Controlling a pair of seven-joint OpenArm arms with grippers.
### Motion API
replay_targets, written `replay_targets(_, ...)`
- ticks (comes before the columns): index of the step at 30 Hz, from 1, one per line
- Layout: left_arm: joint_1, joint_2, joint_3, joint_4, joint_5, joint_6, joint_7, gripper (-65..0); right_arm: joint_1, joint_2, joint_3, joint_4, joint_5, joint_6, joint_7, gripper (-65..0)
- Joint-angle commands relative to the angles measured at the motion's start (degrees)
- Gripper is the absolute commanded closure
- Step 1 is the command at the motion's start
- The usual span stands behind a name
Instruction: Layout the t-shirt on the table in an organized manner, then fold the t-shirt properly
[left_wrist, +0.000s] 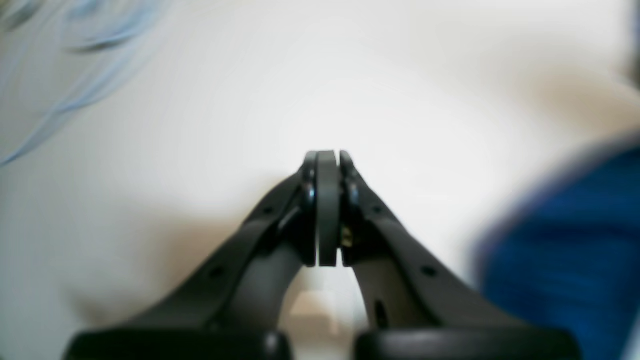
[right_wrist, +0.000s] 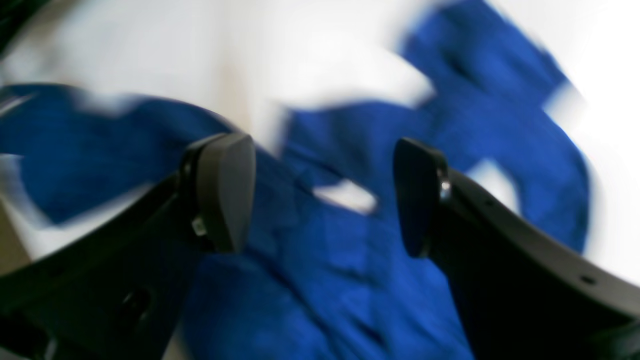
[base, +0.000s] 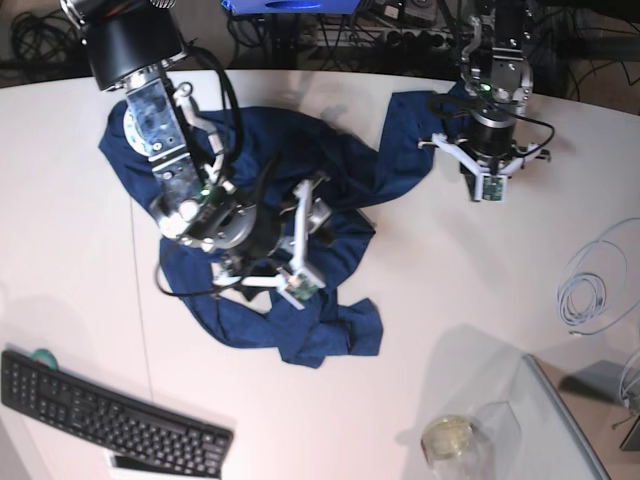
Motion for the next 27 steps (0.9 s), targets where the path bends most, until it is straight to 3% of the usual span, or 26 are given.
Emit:
replay_targets(1, -0.3, -0.2, 2.5, 3.3, 0.1, 0.2, -2.0, 0.0, 0.6, 0.5, 3.4, 1.0, 0.8, -0.1, 1.3, -40.8)
replay_targets(4, 0.3, -0.3, 8.4, 8.6, 0.1, 0.2, -1.6, 0.0, -0.6, 2.2, 12.9, 1.2, 0.8, -0.1, 1.4, -40.8)
replay_targets(7, 1.4, -0.3, 13.0, 13.6, 0.1, 0.2, 4.5, 0.0, -1.7, 2.6, 23.4, 1.1, 0.8, -0.1, 1.3, -40.5)
replay_targets(11, 0.9, -2.2, 19.6, 12.3, 0.8, 0.2, 10.5, 0.0, -5.0, 2.6, 33.3, 0.8, 0.8, 0.3, 1.3, -33.0)
replay_targets(15, -2.4, -4.2, 21.9, 4.3, 0.8, 0.2, 11.1, 0.0, -10.0, 2.8, 34.2, 1.0, 0.8, 0.3, 1.3, -31.1)
replay_targets(20, -7.1, -6.0, 19.2, -3.1, 0.8, 0.2, 10.9, 0.0, -14.8, 2.8, 34.1, 0.8, 0.8, 0.3, 1.2, -30.8)
replay_targets(27, -15.1, -6.1, 15.9, -9.5, 0.8, 0.2, 10.9, 0.0, -15.1, 2.9, 34.1, -4.6, 0.8, 0.3, -3.1, -30.8)
